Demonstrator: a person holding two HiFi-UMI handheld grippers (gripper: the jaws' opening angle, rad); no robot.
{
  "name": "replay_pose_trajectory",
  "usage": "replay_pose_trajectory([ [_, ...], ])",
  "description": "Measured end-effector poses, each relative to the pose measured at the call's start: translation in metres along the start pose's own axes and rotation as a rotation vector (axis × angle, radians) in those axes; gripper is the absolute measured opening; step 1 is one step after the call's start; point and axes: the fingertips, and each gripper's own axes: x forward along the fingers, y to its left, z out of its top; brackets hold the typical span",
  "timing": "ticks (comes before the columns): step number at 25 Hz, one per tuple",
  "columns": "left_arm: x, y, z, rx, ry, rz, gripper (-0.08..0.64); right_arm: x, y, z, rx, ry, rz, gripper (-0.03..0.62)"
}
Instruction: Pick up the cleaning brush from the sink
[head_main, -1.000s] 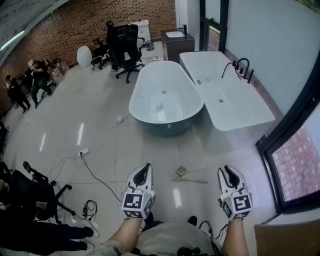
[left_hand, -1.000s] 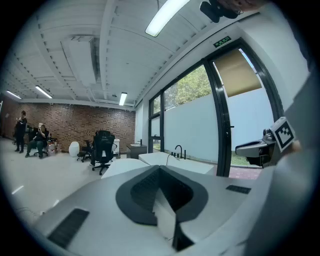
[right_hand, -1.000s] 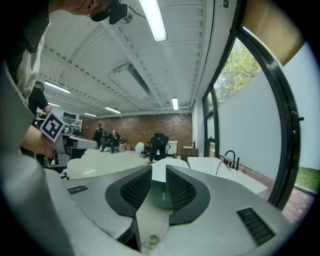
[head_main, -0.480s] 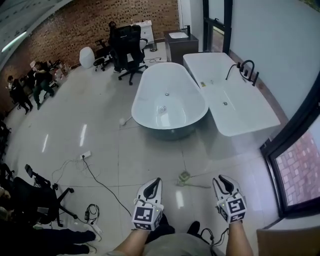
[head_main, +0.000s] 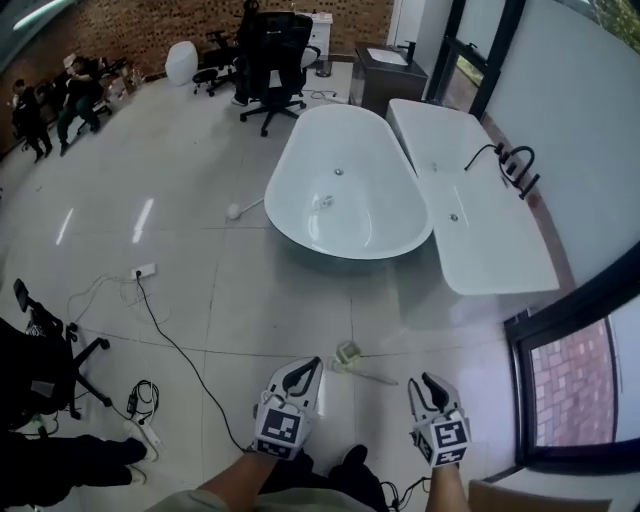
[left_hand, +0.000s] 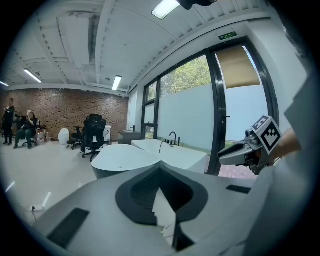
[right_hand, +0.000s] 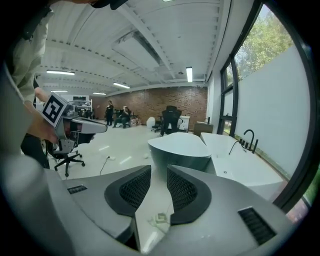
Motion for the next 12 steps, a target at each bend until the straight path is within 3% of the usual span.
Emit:
replay_pose_trajectory([
  [4, 0.043, 0.020, -0.072, -0.012, 0.047, 0.025, -0.006, 0.070, -0.004, -0.058, -0.034, 0.051, 0.051, 0.109],
  [9, 0.116, 0.022, -0.178, -0.058, 0.130, 0.063, -0.006, 0.161, -0.030, -0.158, -0.035, 0.119, 0.129, 0.117],
  [12, 0.161, 0.027, -0.233, -0.039, 0.146, 0.061, -0.006, 0.212, -0.038, -0.218, -0.048, 0.146, 0.170, 0.118],
])
